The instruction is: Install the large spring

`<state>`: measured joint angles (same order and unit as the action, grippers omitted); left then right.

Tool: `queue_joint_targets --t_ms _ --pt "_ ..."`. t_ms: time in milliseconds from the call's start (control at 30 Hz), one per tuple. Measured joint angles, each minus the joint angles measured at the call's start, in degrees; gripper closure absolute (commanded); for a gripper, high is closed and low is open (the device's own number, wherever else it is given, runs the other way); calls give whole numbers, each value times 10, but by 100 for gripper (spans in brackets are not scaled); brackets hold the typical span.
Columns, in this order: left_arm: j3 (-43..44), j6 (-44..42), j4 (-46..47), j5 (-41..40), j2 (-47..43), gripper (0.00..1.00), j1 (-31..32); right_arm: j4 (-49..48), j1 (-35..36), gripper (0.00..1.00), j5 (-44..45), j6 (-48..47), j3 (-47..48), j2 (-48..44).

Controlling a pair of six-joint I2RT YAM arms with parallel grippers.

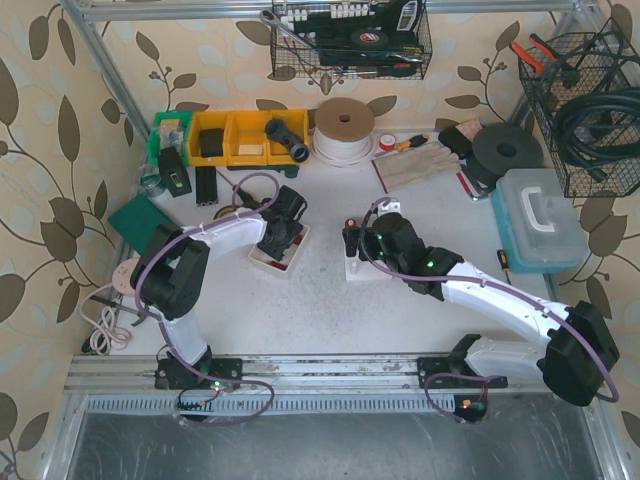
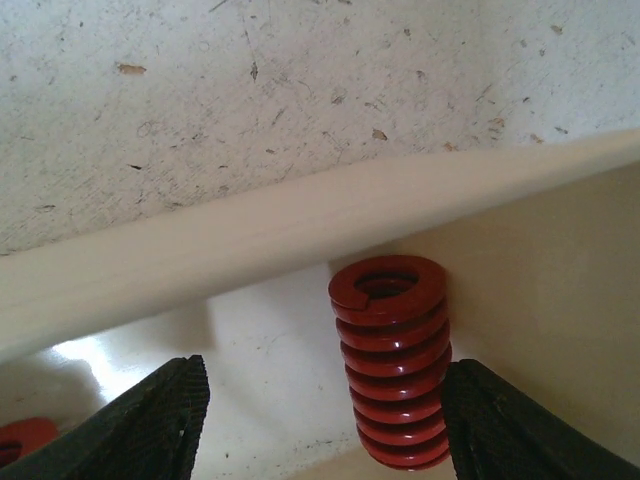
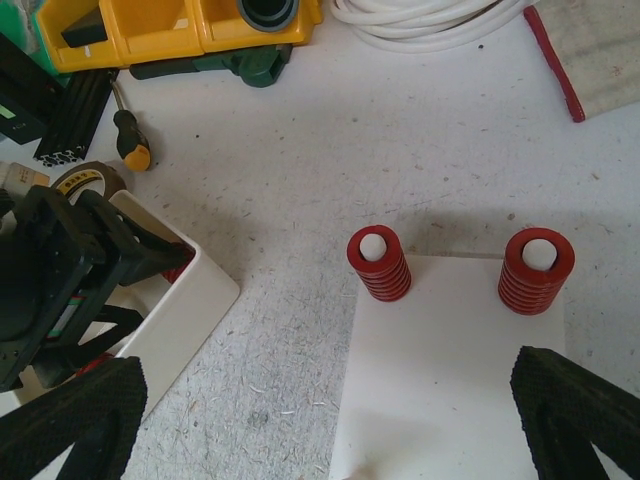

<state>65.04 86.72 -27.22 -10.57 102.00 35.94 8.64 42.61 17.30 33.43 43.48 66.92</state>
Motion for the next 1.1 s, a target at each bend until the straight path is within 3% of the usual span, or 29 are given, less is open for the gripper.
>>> queue_joint_targets --t_ms 767,1100 --pt "7 -12 25 10 33 53 -4 -8 -7 4 0 2 -9 -2" --pt "12 -49 29 20 37 79 -15 -8 -7 4 0 2 -9 -2"
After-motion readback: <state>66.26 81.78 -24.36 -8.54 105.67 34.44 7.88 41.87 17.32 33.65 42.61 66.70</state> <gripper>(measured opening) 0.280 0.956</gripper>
